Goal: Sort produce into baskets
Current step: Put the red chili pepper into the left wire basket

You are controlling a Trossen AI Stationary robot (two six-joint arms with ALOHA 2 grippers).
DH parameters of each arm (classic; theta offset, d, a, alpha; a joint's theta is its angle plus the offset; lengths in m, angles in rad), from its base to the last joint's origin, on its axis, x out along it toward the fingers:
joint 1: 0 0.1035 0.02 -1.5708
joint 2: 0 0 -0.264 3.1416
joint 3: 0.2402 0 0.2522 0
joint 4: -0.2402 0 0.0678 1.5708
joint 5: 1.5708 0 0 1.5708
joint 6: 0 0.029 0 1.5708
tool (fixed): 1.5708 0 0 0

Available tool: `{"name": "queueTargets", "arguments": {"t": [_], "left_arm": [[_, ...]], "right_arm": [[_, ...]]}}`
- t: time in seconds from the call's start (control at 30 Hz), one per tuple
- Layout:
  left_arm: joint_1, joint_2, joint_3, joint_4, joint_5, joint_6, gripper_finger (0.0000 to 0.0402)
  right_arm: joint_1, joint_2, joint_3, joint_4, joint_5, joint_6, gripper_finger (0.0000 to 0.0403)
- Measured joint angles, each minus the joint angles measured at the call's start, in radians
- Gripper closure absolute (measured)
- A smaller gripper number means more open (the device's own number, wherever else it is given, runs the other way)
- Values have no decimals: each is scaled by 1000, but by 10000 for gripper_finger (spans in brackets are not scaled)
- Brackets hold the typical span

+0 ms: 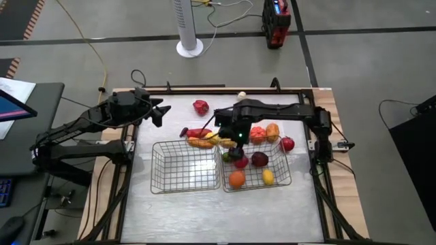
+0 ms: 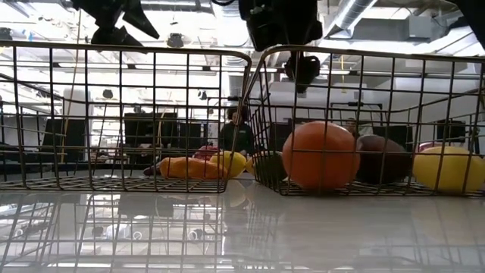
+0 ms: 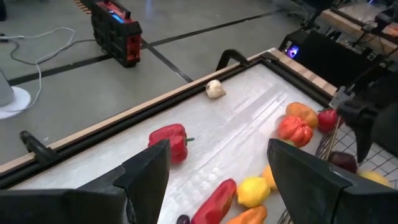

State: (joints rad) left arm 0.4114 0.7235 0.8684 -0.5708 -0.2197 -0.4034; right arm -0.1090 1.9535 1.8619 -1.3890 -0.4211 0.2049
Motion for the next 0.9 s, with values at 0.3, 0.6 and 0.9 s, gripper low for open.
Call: {"name": "queueTargets", "arguments": {"t": [0.3,0.6,0.9], "left_arm": [[0,13,0,1,1,-44,145],[1,197,0,64,171,-89,145],[107,528,0,63,536,-6,145]], "right_arm": [[-127,-70,1,266,49,21,24],[-229,-69,3,378,102,-139,26],[-312,-102,140,279,111,-261,26]]}}
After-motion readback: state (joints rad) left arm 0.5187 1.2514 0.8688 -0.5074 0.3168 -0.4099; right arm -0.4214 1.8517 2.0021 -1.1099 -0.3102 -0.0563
